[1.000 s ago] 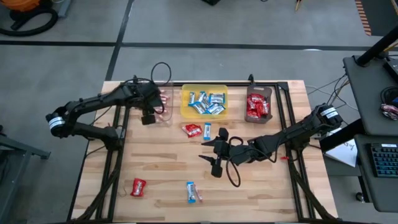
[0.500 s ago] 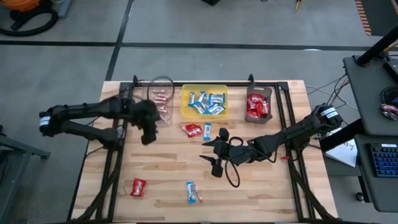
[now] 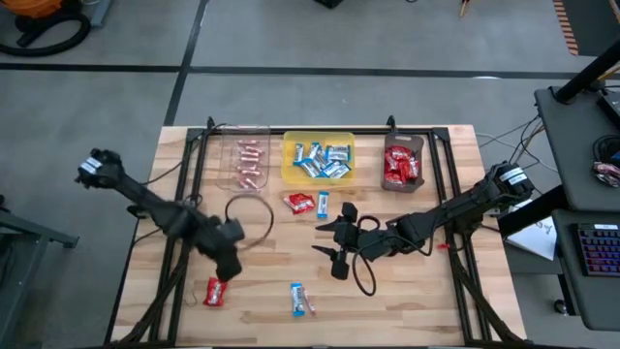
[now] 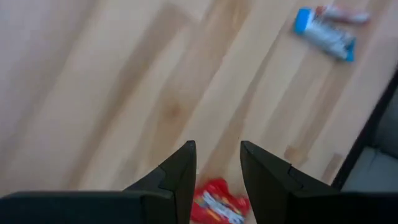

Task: Sort candy
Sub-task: Put the red candy into the black bin

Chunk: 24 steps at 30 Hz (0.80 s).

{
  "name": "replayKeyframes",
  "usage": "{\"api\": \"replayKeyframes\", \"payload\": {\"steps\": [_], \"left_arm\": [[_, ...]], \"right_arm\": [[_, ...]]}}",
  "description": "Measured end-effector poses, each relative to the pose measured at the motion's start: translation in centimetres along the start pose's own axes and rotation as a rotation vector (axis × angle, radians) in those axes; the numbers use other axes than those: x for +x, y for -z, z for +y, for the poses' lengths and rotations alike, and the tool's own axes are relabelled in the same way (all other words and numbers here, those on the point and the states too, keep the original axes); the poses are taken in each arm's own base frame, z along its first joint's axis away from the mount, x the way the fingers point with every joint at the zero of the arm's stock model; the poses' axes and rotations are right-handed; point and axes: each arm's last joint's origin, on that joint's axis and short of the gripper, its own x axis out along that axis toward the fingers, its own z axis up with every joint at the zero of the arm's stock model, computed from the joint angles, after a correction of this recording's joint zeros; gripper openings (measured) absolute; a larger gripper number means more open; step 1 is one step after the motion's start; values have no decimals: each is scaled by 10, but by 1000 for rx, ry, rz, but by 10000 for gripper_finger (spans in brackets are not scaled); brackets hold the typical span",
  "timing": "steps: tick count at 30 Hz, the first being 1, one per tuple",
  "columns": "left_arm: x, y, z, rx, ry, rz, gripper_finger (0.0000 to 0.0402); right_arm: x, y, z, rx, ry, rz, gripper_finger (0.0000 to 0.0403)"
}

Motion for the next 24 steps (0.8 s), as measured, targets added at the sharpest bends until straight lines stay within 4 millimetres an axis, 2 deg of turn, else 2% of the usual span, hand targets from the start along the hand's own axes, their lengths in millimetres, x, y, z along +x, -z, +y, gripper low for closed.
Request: {"api": "replayKeyframes", "payload": {"steps": [5, 12, 20, 24], "left_arm": [[30, 25, -22, -147, -103, 108, 109], [73, 54, -43, -289, -272, 296, 111], [97, 54, -72, -272, -322, 305, 155], [114, 55, -77, -248, -375, 315, 186]], "right_arm": [[0, 0, 0, 0, 0, 0, 224], [0, 0, 0, -1, -16, 4, 224], [0, 0, 1, -15, -51, 12, 224], [0, 0, 1, -19, -51, 12, 224]]}}
